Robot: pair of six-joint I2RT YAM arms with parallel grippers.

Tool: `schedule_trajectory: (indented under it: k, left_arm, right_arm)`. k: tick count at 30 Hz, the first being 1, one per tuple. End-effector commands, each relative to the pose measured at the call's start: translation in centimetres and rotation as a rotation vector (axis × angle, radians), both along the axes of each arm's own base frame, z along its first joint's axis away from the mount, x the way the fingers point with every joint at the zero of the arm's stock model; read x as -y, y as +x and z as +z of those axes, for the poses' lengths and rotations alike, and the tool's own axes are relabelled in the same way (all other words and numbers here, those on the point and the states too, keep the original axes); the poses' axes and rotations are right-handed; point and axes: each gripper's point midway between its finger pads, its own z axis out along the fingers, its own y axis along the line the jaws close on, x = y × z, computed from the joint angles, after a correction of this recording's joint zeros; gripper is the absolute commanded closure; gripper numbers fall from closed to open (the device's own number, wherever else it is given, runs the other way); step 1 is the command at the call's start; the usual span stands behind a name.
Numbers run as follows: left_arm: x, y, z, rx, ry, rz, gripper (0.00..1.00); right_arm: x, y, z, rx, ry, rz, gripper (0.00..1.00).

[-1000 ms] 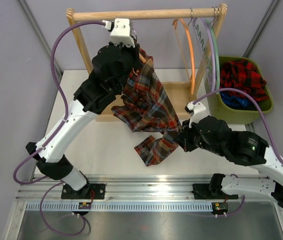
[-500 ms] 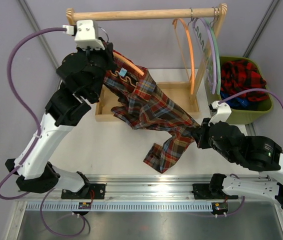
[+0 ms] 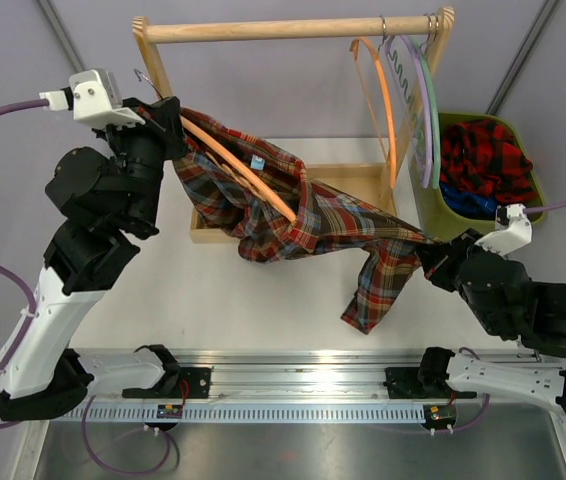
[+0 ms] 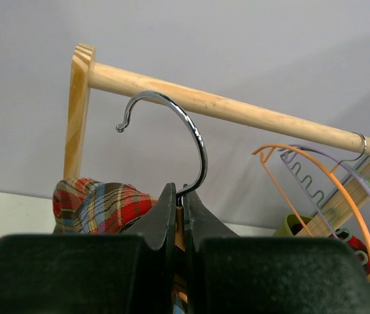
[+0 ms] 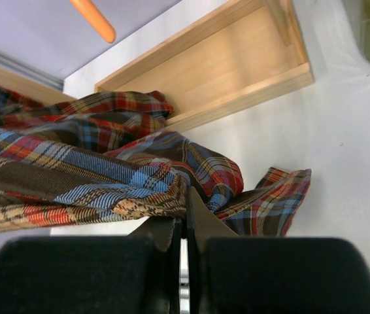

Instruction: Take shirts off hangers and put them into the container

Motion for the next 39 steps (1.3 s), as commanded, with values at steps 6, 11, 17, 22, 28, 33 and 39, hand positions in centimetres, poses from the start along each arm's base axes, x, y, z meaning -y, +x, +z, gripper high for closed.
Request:
schedule_trajectory:
  k: [6, 11, 17, 22, 28, 33, 39]
  left_arm:
    - [-1.6, -3.7, 0.6, -0.012, -0.327, -0.143, 1.00]
    - [1.0, -5.1, -3.3, -0.092, -0.390, -0.314, 1.00]
    - [-0.8, -6.7, -4.5, -0.081, -0.474, -0.311, 1.00]
    - [1.5, -7.1, -6.4, -0.155, -0.501, -0.417, 1.00]
    - [-2.4, -9.4, -4.8, -0.013, -0.593, -0.382, 1.00]
    - [-7.4, -11.6, -3.0, 0.115, -0.672, -0.286, 1.00]
    - [-13.0, -14.7, -0.9, 0.285, -0.742, -0.189, 1.00]
  right_arm:
    - [6.1, -0.1, -4.2, -0.084, -0.468, -0.154, 1.00]
    - [6.0, 0.1, -4.1, -0.069, -0.458, -0.152, 1.00]
    - [6.5, -0.1, -4.7, -0.090, -0.491, -0.172, 1.00]
    - [5.2, 0.5, -5.5, -0.122, -0.591, -0.153, 1.00]
    - [4.7, 0.7, -6.6, -0.154, -0.651, -0.141, 1.00]
    - [4.6, 0.7, -7.0, -0.158, -0.652, -0.148, 1.00]
    - [4.8, 0.7, -6.9, -0.153, -0.644, -0.154, 1.00]
